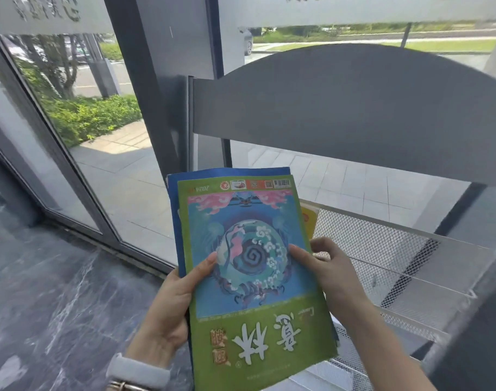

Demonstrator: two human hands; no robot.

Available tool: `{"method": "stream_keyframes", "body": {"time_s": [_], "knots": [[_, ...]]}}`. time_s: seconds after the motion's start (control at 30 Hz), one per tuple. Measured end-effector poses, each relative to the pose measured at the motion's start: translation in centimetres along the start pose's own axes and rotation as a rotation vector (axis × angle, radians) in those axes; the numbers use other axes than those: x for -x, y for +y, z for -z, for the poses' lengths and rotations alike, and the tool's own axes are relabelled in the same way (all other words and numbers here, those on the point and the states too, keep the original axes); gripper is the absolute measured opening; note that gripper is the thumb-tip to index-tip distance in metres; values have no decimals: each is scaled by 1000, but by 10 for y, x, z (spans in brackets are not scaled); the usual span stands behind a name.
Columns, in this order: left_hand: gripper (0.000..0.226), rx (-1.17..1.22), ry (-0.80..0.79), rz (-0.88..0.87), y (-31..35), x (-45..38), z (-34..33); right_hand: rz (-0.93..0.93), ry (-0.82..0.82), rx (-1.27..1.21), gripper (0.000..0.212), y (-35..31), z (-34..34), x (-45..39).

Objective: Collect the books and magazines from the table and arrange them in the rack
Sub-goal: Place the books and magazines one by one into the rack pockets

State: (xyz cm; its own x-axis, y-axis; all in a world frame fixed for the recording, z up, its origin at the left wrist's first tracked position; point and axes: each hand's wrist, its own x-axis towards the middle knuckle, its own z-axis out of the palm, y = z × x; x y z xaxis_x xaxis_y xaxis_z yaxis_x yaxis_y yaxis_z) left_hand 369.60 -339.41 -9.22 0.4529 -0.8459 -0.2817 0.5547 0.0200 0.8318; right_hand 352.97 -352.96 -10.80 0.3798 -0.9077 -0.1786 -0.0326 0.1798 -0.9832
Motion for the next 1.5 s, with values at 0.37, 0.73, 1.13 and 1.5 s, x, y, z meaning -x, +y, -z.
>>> {"method": "stream_keyframes", "body": {"time_s": [0.37,0.73,1.13,1.5], "knots": [[72,-106,-130,151,-26,-5,-18,-16,187,-125,15,8,56,30],[32,-83,53,-22,-29,2,-30,281,306,-60,18,-15,126,21],[40,-67,278,-204,-40,17,-53,573,284,12,19,-62,176,-44],[80,-102,294,-250,-33,1,-83,609,539,235,39,-21,163,-83]]}}
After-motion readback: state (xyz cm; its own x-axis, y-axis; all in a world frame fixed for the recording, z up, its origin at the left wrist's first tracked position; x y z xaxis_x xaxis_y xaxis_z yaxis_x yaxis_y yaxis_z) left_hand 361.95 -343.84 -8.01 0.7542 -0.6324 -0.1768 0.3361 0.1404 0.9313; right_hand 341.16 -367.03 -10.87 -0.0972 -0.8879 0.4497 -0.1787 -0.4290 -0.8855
